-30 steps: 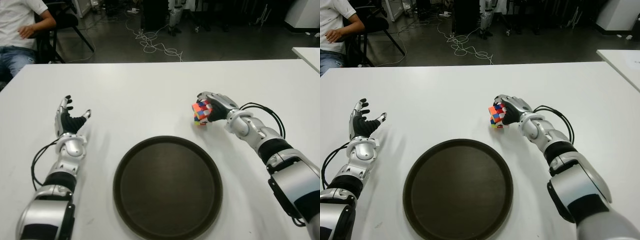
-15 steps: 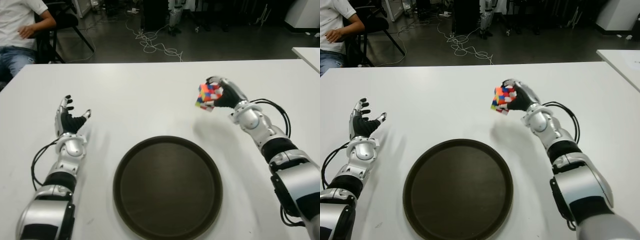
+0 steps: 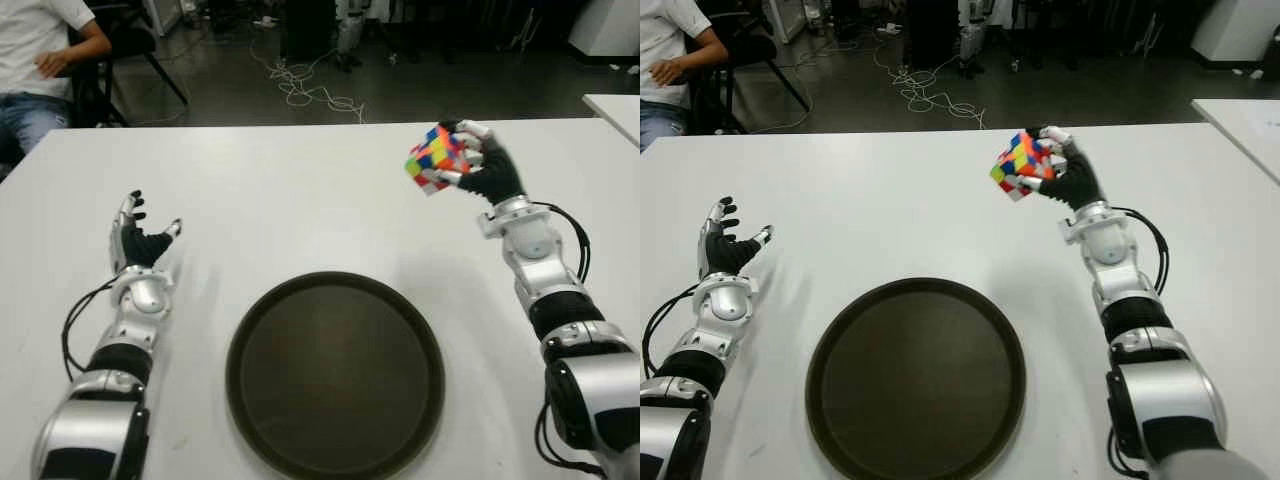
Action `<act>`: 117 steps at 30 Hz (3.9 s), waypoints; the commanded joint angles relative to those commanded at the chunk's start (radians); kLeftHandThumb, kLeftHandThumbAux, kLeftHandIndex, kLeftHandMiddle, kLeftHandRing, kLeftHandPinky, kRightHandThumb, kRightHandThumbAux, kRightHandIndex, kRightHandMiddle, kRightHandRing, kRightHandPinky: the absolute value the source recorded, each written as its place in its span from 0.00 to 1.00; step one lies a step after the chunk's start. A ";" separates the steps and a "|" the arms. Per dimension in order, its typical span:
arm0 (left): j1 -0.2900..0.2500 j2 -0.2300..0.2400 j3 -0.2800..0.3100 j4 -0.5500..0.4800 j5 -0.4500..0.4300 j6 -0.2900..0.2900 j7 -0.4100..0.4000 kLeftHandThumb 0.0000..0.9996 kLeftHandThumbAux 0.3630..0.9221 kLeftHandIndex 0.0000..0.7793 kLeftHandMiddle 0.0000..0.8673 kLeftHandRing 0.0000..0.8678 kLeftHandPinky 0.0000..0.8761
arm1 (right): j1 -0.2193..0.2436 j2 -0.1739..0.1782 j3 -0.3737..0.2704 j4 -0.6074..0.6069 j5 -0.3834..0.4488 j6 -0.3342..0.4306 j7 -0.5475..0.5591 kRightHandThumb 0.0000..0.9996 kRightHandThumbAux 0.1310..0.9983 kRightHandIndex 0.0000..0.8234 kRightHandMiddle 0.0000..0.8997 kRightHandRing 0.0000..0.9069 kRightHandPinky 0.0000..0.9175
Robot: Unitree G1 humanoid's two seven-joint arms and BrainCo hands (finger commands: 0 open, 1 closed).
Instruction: Pick up the Rubik's Cube and put it in the plate
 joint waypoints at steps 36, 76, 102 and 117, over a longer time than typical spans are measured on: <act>-0.003 0.004 0.001 0.008 0.003 -0.001 -0.007 0.29 0.70 0.13 0.18 0.19 0.24 | 0.170 0.076 -0.011 -0.467 0.141 0.531 0.207 0.69 0.68 0.53 0.85 0.86 0.85; -0.005 -0.001 0.010 0.020 -0.004 -0.014 0.001 0.31 0.72 0.14 0.20 0.21 0.25 | 0.196 -0.020 0.173 -0.651 0.141 0.568 0.695 0.68 0.69 0.53 0.88 0.90 0.89; 0.002 -0.003 0.005 0.000 0.001 -0.007 -0.001 0.28 0.70 0.14 0.19 0.19 0.23 | 0.199 -0.028 0.215 -0.688 0.138 0.442 0.823 0.68 0.69 0.53 0.88 0.90 0.87; -0.001 0.001 0.002 0.006 0.005 -0.011 0.001 0.32 0.71 0.14 0.20 0.20 0.24 | 0.187 0.000 0.283 -0.592 0.007 0.310 0.738 0.01 0.71 0.85 0.90 0.92 0.90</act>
